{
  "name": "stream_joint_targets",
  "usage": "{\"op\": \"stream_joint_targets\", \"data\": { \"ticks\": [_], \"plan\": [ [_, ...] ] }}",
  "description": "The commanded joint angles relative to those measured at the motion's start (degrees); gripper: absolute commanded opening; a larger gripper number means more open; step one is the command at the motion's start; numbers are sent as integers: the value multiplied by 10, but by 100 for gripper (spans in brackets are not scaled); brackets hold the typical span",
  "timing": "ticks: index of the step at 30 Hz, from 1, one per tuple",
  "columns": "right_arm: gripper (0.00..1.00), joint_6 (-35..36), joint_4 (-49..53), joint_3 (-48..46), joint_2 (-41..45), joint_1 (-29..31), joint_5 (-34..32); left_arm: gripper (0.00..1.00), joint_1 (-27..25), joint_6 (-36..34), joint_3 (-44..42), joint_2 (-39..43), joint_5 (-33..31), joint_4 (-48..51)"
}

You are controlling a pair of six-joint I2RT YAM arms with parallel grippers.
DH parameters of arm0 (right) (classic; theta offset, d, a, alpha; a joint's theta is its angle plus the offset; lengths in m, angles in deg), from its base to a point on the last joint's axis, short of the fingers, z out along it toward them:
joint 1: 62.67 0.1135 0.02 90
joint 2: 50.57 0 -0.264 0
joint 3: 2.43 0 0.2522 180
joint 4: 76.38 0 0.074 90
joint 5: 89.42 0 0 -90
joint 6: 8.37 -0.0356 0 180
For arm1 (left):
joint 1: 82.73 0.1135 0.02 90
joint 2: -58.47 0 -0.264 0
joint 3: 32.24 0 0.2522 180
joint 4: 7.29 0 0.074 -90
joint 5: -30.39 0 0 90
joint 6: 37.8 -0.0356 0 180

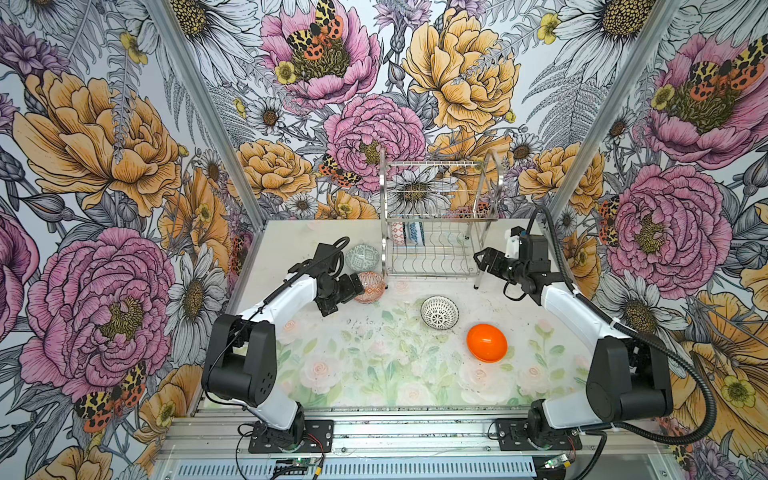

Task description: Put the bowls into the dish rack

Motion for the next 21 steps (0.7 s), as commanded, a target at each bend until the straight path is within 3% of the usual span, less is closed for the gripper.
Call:
{"op": "stream_joint_targets", "data": {
  "ticks": [1,12,21],
  "plan": [
    [97,-9,20,-19,43,20,-11,99,9,38,-22,36,25,-45],
    [100,-9,73,-45,120,100,-13,99,12,139,-85,103,46,-73],
    [99,-14,74,-12,77,165,-13,98,21,94,-42,54,39,-32]
  ]
}}
